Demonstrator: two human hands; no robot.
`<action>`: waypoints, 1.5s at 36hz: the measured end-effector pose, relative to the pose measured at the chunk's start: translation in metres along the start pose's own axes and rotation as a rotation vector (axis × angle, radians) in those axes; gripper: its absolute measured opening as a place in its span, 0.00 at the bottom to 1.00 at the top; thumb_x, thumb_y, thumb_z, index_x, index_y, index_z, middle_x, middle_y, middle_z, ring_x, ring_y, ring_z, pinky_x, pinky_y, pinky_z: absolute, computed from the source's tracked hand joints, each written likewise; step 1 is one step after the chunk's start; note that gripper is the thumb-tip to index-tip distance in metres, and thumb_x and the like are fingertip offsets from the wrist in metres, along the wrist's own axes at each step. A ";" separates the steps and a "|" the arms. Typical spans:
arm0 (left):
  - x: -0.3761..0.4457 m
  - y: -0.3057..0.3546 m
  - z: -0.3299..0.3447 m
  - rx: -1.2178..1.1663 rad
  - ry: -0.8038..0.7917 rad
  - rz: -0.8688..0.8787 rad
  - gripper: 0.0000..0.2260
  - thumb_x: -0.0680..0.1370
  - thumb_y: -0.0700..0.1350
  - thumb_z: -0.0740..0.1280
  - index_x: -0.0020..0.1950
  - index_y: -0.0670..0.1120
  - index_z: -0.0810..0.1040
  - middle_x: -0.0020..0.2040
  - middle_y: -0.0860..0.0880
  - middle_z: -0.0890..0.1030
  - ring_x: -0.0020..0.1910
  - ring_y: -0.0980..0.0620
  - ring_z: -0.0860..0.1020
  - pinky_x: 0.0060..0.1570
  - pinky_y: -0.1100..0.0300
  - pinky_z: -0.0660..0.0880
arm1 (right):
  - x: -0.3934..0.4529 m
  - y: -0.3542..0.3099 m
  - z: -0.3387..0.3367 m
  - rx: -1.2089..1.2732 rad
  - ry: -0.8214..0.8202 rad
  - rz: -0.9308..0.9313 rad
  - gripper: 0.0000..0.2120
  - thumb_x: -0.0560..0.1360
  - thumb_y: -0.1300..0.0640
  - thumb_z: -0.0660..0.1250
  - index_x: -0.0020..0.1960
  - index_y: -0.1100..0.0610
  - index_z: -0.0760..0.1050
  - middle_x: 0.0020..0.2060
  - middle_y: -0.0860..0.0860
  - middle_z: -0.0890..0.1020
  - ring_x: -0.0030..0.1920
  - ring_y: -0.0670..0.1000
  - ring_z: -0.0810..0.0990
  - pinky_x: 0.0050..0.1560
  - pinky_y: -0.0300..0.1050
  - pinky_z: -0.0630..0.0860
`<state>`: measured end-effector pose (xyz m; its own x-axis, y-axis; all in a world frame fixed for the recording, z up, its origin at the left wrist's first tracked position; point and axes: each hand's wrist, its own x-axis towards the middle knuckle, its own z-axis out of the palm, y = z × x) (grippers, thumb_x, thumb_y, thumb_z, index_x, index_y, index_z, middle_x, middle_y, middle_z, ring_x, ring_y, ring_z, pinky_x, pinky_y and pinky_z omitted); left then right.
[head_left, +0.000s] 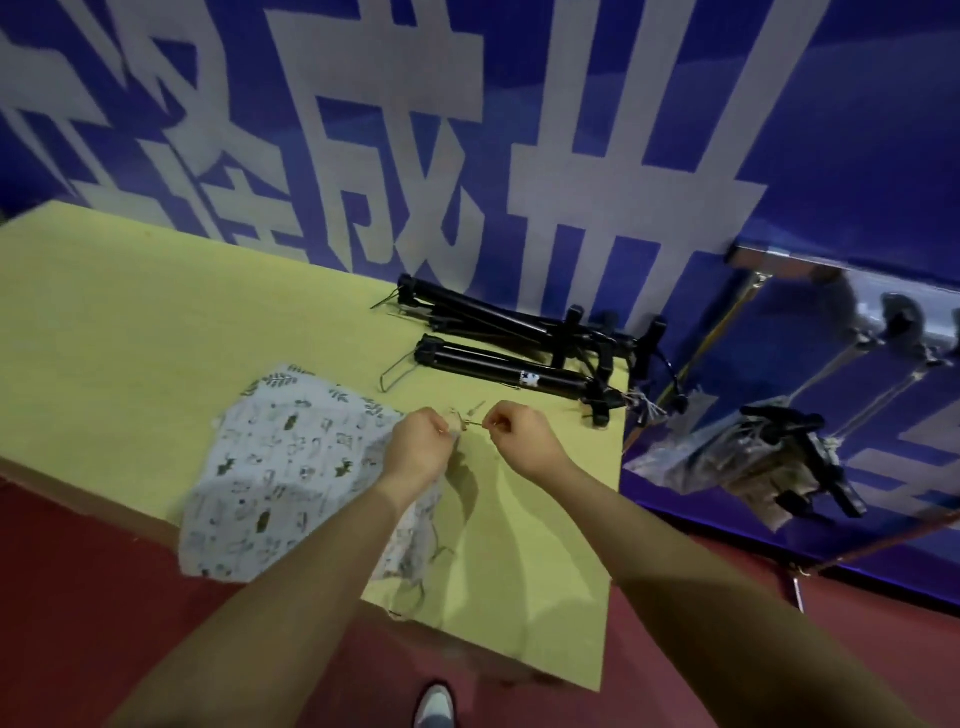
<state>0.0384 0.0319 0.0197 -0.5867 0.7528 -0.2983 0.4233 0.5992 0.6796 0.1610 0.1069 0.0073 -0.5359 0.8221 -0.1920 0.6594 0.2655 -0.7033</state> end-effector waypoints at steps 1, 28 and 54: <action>0.005 -0.005 -0.004 0.000 -0.010 -0.001 0.07 0.77 0.39 0.62 0.53 0.42 0.78 0.49 0.45 0.80 0.45 0.47 0.76 0.43 0.62 0.70 | 0.003 -0.001 0.007 -0.008 0.001 -0.003 0.09 0.75 0.63 0.59 0.49 0.58 0.78 0.47 0.55 0.81 0.48 0.56 0.79 0.47 0.50 0.76; 0.049 -0.053 -0.025 0.686 -0.240 0.267 0.24 0.76 0.58 0.60 0.65 0.42 0.71 0.64 0.43 0.71 0.65 0.44 0.67 0.62 0.51 0.66 | 0.050 -0.016 0.074 -0.215 -0.095 -0.135 0.10 0.77 0.54 0.63 0.54 0.49 0.82 0.55 0.50 0.74 0.58 0.54 0.66 0.52 0.43 0.53; 0.041 -0.012 -0.064 0.116 0.038 0.491 0.09 0.78 0.36 0.59 0.49 0.41 0.79 0.49 0.49 0.73 0.48 0.50 0.75 0.46 0.62 0.70 | 0.040 -0.047 0.051 0.439 0.022 0.198 0.24 0.71 0.67 0.69 0.65 0.61 0.66 0.42 0.56 0.79 0.46 0.58 0.81 0.48 0.52 0.76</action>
<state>-0.0348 0.0377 0.0421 -0.3231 0.9442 0.0633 0.7282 0.2053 0.6539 0.0820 0.1018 -0.0023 -0.4084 0.8470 -0.3404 0.4602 -0.1311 -0.8781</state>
